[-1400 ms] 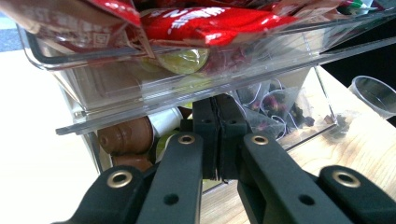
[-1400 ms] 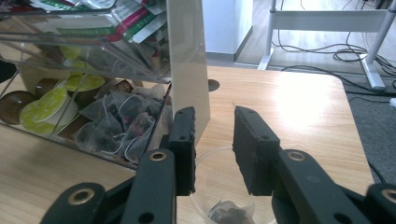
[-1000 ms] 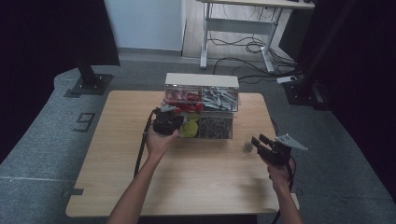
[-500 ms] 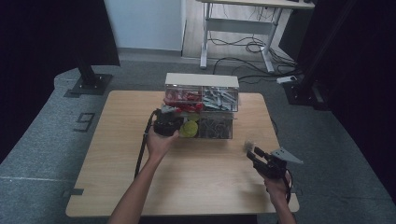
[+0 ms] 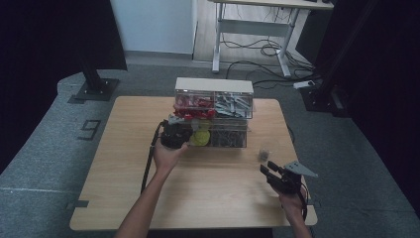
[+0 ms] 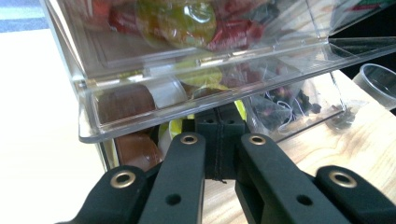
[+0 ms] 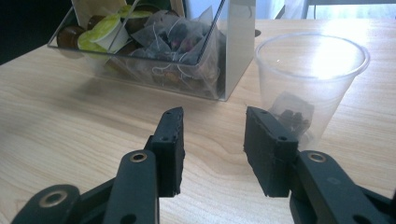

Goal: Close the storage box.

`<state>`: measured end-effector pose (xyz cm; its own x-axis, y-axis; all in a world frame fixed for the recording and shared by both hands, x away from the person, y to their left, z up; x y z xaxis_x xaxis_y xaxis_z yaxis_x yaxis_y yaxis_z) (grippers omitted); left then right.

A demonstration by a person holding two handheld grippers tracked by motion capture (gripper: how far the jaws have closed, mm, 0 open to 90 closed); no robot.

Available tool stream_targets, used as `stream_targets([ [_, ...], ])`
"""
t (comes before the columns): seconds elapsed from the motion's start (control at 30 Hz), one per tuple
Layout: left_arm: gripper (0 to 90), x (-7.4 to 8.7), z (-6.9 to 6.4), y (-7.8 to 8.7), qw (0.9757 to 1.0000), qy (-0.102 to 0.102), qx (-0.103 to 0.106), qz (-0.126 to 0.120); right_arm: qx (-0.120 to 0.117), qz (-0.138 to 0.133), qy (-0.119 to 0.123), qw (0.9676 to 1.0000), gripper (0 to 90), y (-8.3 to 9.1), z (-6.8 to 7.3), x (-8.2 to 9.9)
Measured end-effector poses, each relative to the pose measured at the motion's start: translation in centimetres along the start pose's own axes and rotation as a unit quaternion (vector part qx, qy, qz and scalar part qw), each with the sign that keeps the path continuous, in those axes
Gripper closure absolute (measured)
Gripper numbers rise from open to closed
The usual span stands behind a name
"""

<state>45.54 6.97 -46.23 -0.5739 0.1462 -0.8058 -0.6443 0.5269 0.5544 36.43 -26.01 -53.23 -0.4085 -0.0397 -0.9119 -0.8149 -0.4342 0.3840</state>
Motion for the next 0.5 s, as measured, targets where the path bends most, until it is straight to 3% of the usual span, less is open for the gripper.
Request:
stream_targets([
  [0.5,90.0,1.8,0.5,-0.4,0.9999,0.006,-0.002,0.011,0.000,0.016,0.002,0.9999,57.7,-0.1,0.0,1.3],
])
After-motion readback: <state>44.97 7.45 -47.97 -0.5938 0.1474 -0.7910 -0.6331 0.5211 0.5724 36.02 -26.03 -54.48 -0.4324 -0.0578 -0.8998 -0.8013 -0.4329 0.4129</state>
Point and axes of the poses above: each handheld gripper's, and its own axes: y roughly backward along the jaws, x roughly out of its underside, z roughly to its left, the point moved 6 cm from there along -y, roughly forward along the jaws, and after that the axes turned 3 degrees about x, right-handed, at the moved point
